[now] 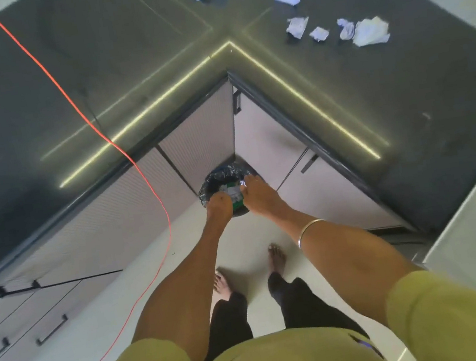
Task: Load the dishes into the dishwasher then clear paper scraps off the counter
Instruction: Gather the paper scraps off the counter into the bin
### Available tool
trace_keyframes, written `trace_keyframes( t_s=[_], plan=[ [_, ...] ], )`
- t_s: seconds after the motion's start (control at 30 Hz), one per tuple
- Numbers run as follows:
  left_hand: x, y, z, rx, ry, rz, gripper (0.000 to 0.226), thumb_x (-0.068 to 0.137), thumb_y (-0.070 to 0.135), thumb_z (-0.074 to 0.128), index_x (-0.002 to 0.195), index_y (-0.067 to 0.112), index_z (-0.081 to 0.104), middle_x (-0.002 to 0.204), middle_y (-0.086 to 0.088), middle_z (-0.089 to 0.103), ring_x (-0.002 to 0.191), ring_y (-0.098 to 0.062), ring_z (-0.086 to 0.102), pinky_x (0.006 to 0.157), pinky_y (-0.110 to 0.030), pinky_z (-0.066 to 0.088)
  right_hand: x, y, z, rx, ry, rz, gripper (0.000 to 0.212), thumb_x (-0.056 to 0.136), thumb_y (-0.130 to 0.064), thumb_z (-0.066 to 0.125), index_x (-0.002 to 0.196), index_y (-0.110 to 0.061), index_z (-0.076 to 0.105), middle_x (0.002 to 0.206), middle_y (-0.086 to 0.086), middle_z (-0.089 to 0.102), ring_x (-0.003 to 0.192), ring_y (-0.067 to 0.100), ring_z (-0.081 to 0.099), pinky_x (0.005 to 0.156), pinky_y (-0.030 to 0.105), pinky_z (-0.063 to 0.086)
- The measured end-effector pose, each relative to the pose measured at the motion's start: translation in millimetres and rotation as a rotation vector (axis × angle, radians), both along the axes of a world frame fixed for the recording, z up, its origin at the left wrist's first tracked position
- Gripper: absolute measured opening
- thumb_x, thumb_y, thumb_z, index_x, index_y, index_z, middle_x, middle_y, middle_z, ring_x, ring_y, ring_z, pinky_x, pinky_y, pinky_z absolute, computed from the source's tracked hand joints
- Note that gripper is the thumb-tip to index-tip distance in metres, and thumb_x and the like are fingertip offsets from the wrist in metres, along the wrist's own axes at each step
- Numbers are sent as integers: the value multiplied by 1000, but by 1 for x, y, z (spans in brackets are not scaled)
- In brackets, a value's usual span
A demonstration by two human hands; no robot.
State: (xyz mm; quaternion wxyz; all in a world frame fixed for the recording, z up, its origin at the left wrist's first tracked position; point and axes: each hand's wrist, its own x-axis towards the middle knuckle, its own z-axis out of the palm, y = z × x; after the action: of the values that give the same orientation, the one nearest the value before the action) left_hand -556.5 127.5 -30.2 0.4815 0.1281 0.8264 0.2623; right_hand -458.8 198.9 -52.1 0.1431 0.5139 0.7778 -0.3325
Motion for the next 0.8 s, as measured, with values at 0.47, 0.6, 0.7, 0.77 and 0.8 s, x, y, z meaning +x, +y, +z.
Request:
trace_keyframes(
  t_s=[0.47, 0.6, 0.7, 0.77, 0.8],
  plan=[
    [-18, -21, 16, 29, 343, -450, 43, 104, 19, 33, 137, -6, 41, 144, -25, 40, 134, -39, 37, 113, -49, 30, 7, -2, 51, 165, -123, 318, 41, 105, -27, 35, 138, -6, 46, 150, 20, 35, 139, 38, 33, 110, 48, 37],
    [-28, -21, 22, 82, 465, -562, 39, 104, 17, 32, 134, -6, 41, 138, -21, 42, 127, -36, 40, 111, -46, 32, 8, -1, 52, 194, -105, 321, 42, 104, -26, 39, 140, -5, 44, 147, 21, 37, 135, 38, 37, 107, 48, 39],
    [-36, -18, 25, 128, 527, -620, 40, 104, 18, 30, 136, -5, 39, 144, -22, 38, 135, -39, 34, 116, -50, 26, 4, 2, 51, 155, -71, 217, 51, 104, -33, 36, 146, -4, 36, 152, 19, 33, 139, 36, 32, 109, 48, 35],
    [-42, -11, 28, 142, 552, -673, 42, 104, 18, 29, 138, -6, 37, 148, -25, 34, 140, -40, 28, 118, -51, 22, 0, 2, 62, 141, -42, 144, 56, 105, -37, 29, 150, -5, 29, 158, 17, 25, 146, 36, 23, 115, 49, 29],
    [-44, -5, 31, 152, 562, -703, 44, 104, 18, 29, 140, -7, 35, 151, -26, 31, 142, -40, 25, 119, -51, 20, -3, 3, 70, 146, -16, 109, 57, 105, -38, 27, 151, -5, 27, 160, 16, 23, 148, 36, 19, 117, 49, 25]
  ],
)
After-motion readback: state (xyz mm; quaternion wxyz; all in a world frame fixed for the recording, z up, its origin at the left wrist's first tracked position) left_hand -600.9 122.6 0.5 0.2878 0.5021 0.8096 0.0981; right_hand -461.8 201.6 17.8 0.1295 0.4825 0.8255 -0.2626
